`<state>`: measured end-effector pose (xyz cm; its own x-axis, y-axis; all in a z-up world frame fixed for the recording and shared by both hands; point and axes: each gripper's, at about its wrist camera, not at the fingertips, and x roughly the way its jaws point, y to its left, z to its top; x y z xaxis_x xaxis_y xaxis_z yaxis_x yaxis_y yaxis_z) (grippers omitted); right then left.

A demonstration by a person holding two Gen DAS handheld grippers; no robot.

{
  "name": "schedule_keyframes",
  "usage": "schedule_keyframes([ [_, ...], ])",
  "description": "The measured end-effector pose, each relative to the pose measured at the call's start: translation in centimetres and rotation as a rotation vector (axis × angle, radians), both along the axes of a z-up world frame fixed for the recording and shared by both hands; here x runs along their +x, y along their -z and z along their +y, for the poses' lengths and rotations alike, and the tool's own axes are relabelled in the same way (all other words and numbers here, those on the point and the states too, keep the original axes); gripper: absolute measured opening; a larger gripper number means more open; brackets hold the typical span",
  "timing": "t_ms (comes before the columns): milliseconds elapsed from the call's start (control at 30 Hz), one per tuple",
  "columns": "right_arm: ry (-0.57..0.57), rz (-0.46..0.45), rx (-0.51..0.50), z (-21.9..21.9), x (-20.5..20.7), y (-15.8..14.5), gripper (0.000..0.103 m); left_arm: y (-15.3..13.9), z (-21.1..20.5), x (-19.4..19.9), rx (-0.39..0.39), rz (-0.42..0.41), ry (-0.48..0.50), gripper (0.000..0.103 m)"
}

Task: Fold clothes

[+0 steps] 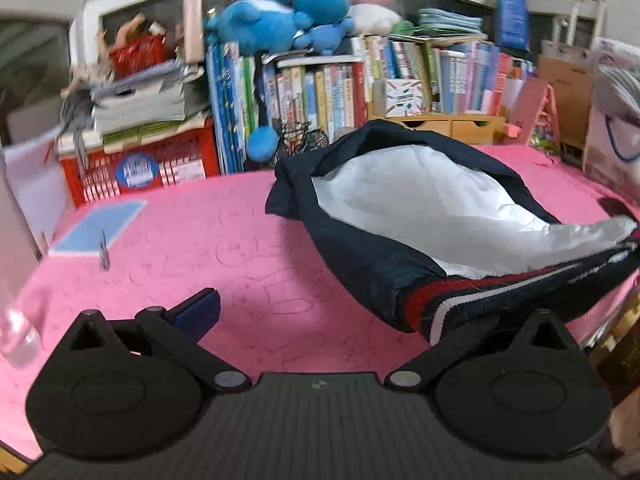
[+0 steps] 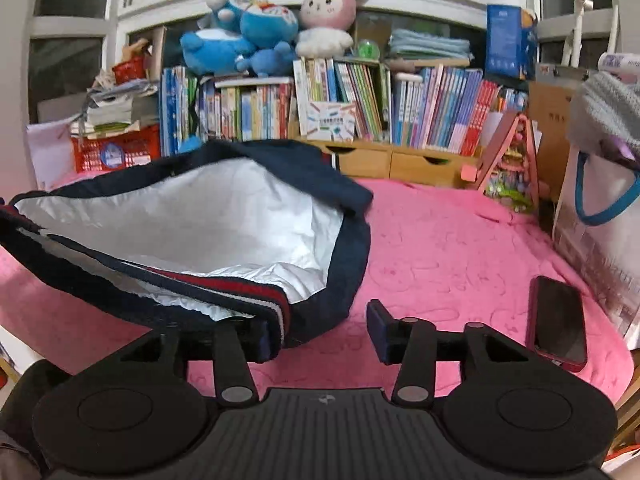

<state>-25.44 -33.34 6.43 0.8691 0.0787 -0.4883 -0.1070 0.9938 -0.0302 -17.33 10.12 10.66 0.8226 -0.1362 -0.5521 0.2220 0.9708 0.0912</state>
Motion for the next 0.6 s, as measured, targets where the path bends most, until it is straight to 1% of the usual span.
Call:
schedule_keyframes([
  [33, 0.0, 0.018, 0.004, -0.2, 0.0, 0.6, 0.05, 0.7, -0.2, -0.2, 0.025, 0.016, 0.007, 0.103],
  [67, -0.001, 0.049, 0.013, -0.3, 0.2, 1.5, 0.05, 2.2, -0.6, -0.5, 0.054, 0.043, 0.012, 0.103],
  [133, -0.003, 0.14, 0.038, -0.4, 0.8, 3.8, 0.051, 4.8, -1.2, -0.3, 0.1, 0.117, 0.007, 0.103],
  [167, -0.007, 0.178, 0.043, -0.3, 0.9, 4.8, 0.051, 6.1, -1.5, -0.3, 0.104, 0.159, 0.001, 0.103],
  [233, -0.022, 0.232, 0.041, -0.2, 1.0, 6.3, 0.051, 7.7, -1.4, 0.0, 0.076, 0.209, -0.002, 0.103],
  [333, -0.047, 0.259, 0.062, -0.5, 0.9, 7.1, 0.052, 8.4, -0.3, 0.1, 0.014, 0.224, 0.0, 0.103],
  [400, -0.058, 0.267, 0.06, -0.4, 0.9, 7.5, 0.055, 8.7, 0.4, -0.8, -0.009, 0.231, 0.008, 0.103],
  [467, -0.07, 0.281, 0.046, -0.3, 0.8, 8.0, 0.059, 9.0, 0.3, -1.4, 0.001, 0.234, 0.016, 0.103],
  [533, -0.082, 0.298, 0.037, -0.2, 0.7, 8.4, 0.064, 9.2, 0.3, -1.9, 0.019, 0.219, 0.021, 0.103],
  [600, -0.095, 0.321, 0.044, -0.4, 0.7, 8.8, 0.067, 9.4, 0.3, -2.3, 0.024, 0.221, 0.019, 0.103],
])
